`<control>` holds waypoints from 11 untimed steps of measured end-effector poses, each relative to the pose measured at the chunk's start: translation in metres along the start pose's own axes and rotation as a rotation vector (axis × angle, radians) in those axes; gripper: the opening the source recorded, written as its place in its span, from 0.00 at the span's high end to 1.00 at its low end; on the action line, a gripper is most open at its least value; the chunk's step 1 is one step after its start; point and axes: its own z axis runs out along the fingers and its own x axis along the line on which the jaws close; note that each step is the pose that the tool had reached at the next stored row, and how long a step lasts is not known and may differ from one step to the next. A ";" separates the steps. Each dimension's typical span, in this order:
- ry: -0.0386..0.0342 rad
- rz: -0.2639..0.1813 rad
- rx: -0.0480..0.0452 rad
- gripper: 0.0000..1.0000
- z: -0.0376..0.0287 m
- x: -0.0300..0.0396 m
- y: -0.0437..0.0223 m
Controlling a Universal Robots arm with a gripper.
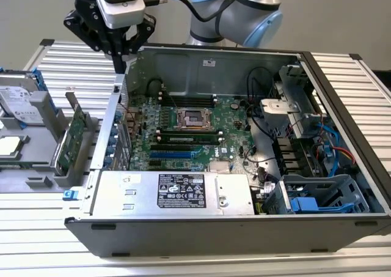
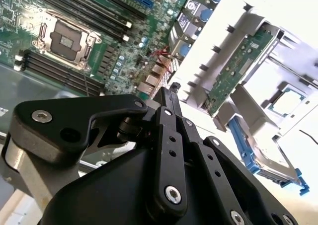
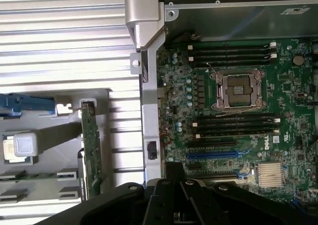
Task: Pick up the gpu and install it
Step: 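Reach for the gpu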
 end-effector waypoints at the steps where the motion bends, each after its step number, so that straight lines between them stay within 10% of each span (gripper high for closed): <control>1: 0.0001 0.000 0.0001 1.00 -0.0001 0.0011 -0.0001; 11: 0.0000 0.000 0.0000 1.00 -0.0003 0.0123 -0.0008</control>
